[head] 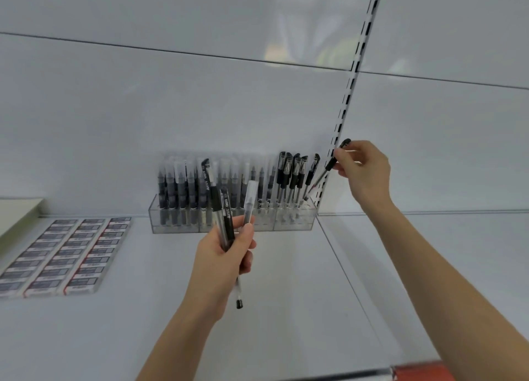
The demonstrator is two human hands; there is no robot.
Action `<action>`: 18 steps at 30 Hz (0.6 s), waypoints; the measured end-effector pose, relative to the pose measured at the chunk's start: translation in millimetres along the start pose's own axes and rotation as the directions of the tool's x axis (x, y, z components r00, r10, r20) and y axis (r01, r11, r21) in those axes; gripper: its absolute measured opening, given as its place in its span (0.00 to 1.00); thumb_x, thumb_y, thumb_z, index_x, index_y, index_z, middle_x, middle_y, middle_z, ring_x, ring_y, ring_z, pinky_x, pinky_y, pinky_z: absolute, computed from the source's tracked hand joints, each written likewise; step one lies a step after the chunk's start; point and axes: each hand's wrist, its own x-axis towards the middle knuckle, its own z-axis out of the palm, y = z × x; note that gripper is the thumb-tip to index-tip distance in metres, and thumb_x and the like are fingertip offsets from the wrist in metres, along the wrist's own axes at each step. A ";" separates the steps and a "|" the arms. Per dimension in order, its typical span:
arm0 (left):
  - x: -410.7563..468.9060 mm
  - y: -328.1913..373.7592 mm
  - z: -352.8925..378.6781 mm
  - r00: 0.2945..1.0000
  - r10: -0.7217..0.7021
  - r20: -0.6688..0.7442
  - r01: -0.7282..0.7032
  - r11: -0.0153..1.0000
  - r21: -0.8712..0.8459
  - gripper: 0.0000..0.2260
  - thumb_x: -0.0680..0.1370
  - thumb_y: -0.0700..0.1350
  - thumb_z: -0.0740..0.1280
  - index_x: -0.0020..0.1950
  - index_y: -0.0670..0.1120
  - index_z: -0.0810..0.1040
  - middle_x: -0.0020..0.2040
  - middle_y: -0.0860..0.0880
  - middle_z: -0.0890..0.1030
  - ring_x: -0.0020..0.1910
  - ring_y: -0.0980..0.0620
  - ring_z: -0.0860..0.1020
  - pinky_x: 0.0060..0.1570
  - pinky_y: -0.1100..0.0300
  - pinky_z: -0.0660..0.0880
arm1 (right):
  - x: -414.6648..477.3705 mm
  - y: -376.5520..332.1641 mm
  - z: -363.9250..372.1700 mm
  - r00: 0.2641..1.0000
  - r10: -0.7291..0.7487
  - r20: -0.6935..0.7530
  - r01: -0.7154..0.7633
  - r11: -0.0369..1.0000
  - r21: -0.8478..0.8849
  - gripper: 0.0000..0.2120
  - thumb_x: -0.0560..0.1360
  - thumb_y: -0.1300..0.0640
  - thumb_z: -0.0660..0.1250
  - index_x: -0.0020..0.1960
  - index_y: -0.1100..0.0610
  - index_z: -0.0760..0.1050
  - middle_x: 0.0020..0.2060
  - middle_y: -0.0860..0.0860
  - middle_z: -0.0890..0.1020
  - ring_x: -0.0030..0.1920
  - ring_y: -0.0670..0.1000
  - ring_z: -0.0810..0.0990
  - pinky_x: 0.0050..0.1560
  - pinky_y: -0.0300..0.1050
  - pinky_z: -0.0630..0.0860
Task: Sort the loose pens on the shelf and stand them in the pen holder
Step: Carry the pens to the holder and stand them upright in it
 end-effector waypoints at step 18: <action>-6.5 4.6 -3.2 0.998 -0.029 0.062 0.035 0.996 -0.088 0.05 0.75 0.35 0.64 0.47 0.42 0.77 0.33 0.48 0.83 0.31 0.55 0.81 0.29 0.66 0.76 | -23.7 8.3 18.1 0.993 0.023 0.117 0.002 0.978 -0.207 0.12 0.75 0.54 0.65 0.56 0.59 0.75 0.44 0.53 0.82 0.45 0.51 0.80 0.50 0.44 0.74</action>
